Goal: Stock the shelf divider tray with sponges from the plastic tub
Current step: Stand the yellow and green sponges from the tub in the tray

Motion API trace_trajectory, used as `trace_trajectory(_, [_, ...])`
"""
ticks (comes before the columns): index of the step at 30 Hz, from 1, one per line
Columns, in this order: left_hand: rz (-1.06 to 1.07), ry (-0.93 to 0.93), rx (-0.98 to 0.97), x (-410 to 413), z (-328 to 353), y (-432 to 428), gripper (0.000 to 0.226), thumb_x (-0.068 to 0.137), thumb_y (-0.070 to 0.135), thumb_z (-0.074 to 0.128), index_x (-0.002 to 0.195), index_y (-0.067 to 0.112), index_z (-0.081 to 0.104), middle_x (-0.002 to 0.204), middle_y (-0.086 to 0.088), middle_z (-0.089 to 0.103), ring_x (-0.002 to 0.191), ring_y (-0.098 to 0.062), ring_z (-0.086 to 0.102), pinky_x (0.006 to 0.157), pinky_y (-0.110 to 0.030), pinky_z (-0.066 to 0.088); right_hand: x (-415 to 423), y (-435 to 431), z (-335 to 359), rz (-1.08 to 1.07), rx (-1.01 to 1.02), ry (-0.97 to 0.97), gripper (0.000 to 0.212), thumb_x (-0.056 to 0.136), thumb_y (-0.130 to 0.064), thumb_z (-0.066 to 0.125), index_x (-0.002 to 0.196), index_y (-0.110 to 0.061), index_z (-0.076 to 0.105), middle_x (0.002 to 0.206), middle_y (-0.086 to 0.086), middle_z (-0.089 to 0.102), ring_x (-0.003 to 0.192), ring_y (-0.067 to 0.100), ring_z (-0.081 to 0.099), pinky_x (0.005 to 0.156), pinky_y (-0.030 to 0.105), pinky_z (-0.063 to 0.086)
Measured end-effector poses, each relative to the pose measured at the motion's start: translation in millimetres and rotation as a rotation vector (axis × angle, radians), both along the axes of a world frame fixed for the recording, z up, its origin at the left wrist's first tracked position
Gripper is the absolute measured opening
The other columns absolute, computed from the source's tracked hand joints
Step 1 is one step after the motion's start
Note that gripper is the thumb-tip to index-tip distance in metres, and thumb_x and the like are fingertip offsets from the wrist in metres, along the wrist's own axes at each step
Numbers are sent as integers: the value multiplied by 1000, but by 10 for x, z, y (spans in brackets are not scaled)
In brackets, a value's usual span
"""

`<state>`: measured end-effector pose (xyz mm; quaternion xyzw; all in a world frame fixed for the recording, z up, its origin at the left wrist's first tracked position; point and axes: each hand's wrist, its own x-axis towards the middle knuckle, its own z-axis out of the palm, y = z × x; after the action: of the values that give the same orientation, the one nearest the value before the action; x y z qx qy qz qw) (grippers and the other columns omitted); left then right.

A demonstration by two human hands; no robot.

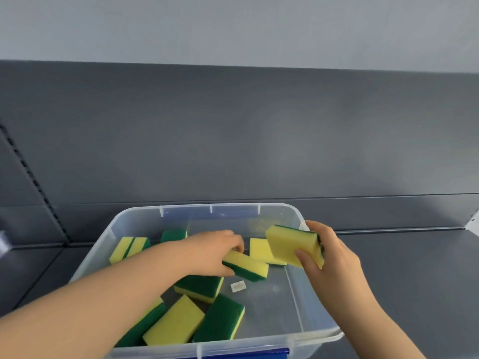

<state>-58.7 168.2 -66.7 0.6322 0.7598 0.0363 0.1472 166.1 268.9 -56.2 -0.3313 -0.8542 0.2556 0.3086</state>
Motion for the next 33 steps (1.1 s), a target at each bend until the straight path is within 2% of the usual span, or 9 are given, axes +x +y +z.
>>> trace_trajectory(6, [220, -173, 262, 74, 307, -386, 58, 82, 44, 57, 119, 67, 18, 103, 29, 41, 85, 8, 47, 73, -18, 35, -9, 63, -60, 19, -59, 33, 45, 83, -24, 65, 124, -31, 47, 92, -14, 56, 84, 9, 51, 64, 14, 33])
trace_trajectory(8, [242, -207, 382, 157, 340, -455, 48, 87, 36, 54, 111, 70, 32, 116, 31, 38, 99, 13, 43, 84, -15, 32, -41, 59, -74, 45, -64, 51, 45, 82, -23, 65, 123, -30, 48, 87, -19, 53, 83, 11, 53, 67, 20, 37])
trace_trajectory(11, [348, -251, 486, 269, 365, -526, 30, 84, 36, 62, 94, 63, 52, 128, 25, 35, 109, 1, 45, 91, -17, 30, -97, 58, -92, 85, -81, 82, 44, 82, -23, 66, 122, -31, 49, 85, -25, 51, 81, 14, 55, 69, 26, 43])
trace_trajectory(15, [441, -332, 465, 387, 338, -691, 64, 57, 40, 84, 103, 66, 48, 125, 41, 24, 108, 10, 44, 93, -22, 43, -214, 71, -141, 138, -140, 113, 46, 80, -23, 68, 121, -34, 49, 79, -19, 56, 75, 13, 60, 64, 24, 47])
trace_trajectory(20, [506, -115, 603, 509, 370, -954, 61, 67, 25, 81, 101, 66, 50, 120, 30, 37, 98, -4, 55, 85, -30, 51, -407, -79, -131, 249, -221, 182, 47, 78, -23, 68, 113, -46, 46, 86, -18, 58, 78, 8, 61, 65, 22, 48])
trace_trajectory(22, [522, -33, 627, 542, 453, -1134, 45, 68, 43, 76, 108, 53, 55, 115, 22, 45, 94, -6, 55, 80, -30, 52, -448, -201, -97, 300, -245, 201, 47, 77, -26, 67, 107, -54, 43, 87, -19, 59, 80, 3, 60, 67, 21, 48])
trace_trajectory(25, [595, 112, 620, 551, 594, -1482, 52, 67, 72, 53, 108, 41, 58, 107, 21, 51, 85, -6, 57, 69, -28, 50, -535, -437, 0, 367, -257, 228, 47, 74, -29, 67, 101, -59, 43, 85, -24, 59, 84, -7, 58, 63, 6, 45])
trace_trajectory(28, [651, 217, 653, 517, 697, -1924, 55, 68, 71, 46, 103, 31, 60, 92, 16, 56, 64, -9, 54, 54, -36, 50, -680, -774, 116, 432, -255, 269, 49, 75, -27, 67, 102, -59, 43, 83, -23, 61, 87, -10, 57, 66, 0, 43])
trace_trajectory(33, [786, 320, 722, 431, 755, -3013, 47, 69, 68, 47, 99, 32, 56, 84, 20, 53, 54, -4, 49, 43, -27, 44, -989, -1727, 283, 549, -246, 401, 52, 75, -27, 65, 106, -63, 43, 98, -31, 59, 86, -5, 60, 66, 4, 45])
